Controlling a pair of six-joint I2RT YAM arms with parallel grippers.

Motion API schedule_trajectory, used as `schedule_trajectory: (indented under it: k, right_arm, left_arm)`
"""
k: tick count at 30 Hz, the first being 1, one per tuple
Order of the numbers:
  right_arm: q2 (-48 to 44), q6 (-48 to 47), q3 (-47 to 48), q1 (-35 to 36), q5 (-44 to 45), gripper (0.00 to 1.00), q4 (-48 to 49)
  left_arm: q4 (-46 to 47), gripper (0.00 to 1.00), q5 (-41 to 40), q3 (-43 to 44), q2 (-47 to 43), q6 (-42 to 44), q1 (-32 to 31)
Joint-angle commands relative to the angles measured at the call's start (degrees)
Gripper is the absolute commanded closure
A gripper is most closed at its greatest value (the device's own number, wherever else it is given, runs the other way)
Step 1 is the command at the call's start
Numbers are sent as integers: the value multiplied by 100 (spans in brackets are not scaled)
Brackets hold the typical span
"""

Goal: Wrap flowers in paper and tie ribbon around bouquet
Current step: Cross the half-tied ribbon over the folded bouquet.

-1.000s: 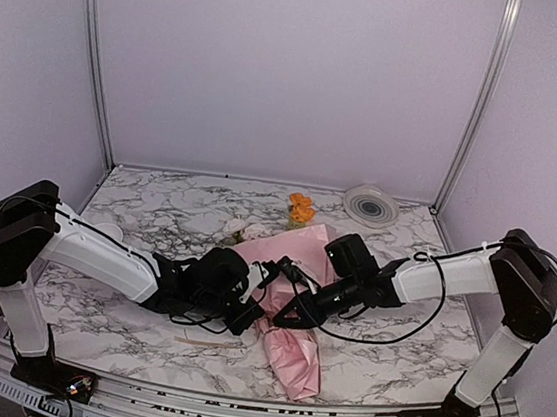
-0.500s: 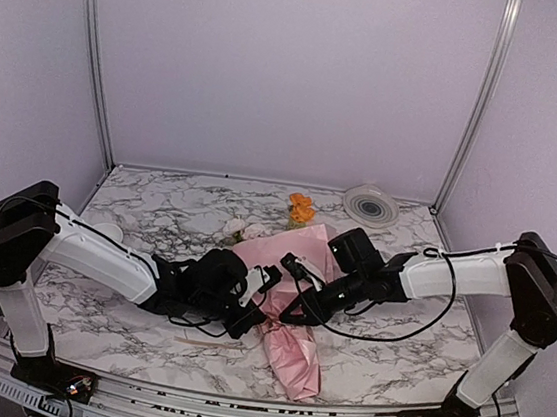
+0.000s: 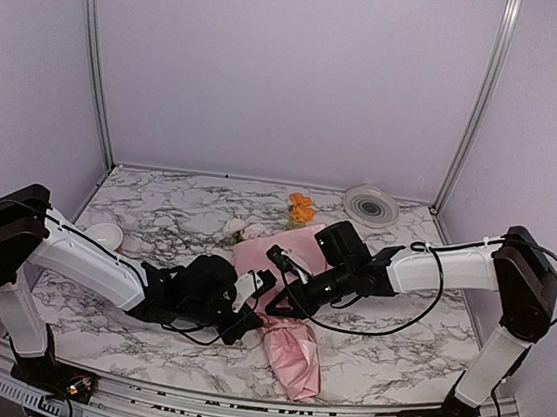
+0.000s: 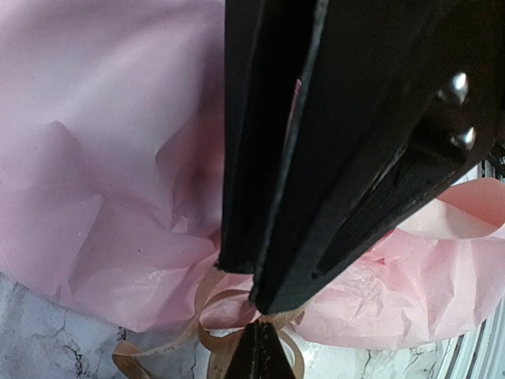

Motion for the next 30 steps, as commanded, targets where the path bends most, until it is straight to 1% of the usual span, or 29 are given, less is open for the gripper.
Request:
schedule_trajectory:
  k: [1,7,12,16,18,23,25,28,30]
  right_arm:
    - [167,-30,134,48,105,86,27]
    - [214,-197,95,48,293,86,-189]
    - [276,-281,129,52,477,84,-309]
    - [350,-336,199,50,602,78,-388]
    - [366,-323,207,50,629,78,-382]
    - [402,-296,252,49,662,77,-352]
    - [428,-320,281,58,751,76,-390]
    - [462,-387,282,58,922,71,-485]
    - [471,-427,281,70,1021,70,-539]
  left_arm:
    - [264,100,19,-58,-39,59,-19]
    - [265,100,30,-80,-45,27,-23]
    - [264,100,-1,-186,-165,69,-24]
    - [324,79,-127,-525,-611,399,-41]
    - [396,73,-240,-733,-869,565,-49]
    - [433,65,-336,-961,-1133,973,-59]
    - [439,65,-422,-972,-1101,1127,-97]
    - [522,65,-451,-988,-1108,1348,-155]
    - [561,65,-430,-990,-1129,1461,-174]
